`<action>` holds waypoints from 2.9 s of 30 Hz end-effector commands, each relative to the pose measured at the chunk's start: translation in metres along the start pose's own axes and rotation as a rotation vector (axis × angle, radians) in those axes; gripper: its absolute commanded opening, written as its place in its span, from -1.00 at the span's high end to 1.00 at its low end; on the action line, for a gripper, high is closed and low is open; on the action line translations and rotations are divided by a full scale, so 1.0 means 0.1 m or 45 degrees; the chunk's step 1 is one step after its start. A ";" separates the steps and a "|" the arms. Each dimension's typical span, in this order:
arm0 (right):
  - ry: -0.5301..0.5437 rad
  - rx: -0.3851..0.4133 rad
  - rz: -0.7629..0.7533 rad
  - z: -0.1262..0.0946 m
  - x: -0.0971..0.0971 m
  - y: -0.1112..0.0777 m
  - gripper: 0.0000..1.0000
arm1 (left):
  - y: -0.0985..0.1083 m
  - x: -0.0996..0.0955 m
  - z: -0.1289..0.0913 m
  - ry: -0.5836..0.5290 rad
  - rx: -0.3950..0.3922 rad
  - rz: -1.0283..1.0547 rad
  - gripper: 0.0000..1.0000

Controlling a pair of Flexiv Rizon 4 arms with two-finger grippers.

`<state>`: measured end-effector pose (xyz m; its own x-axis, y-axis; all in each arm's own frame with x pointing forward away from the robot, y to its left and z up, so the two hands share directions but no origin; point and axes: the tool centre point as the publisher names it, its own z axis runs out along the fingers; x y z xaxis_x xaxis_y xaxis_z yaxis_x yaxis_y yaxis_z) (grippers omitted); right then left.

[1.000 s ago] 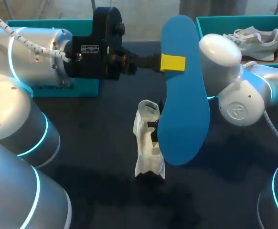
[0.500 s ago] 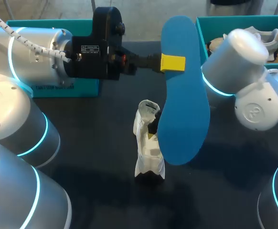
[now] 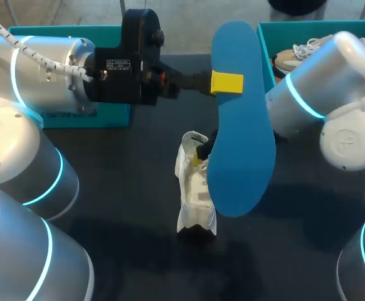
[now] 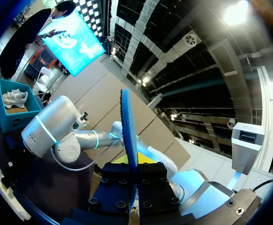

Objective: Take the shoe out of the shoebox, open the shoe tongue, remove and reinsert the insole, then place the shoe into the shoebox

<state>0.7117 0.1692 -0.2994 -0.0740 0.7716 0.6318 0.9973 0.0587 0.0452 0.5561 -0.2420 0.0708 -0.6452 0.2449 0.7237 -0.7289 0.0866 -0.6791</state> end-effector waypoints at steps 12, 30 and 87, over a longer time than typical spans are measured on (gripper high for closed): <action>0.494 -0.056 -0.003 -0.68 -0.07 0.04 -1.00 | 0.06 0.06 0.04 -0.007 0.021 0.001 1.00; 0.769 -0.148 0.048 -1.14 0.14 0.23 -1.00 | 0.06 0.06 0.04 -0.007 0.021 0.001 1.00; 0.871 -0.282 -0.013 -1.59 0.45 0.46 -1.00 | 0.05 -0.51 -0.36 -0.234 -0.268 1.364 1.00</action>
<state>0.7554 0.1040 -0.1462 -0.1396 0.1931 0.9712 0.9794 -0.1178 0.1642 0.5962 -0.2209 0.0241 -0.9683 0.1515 -0.1986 0.2121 0.0790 -0.9741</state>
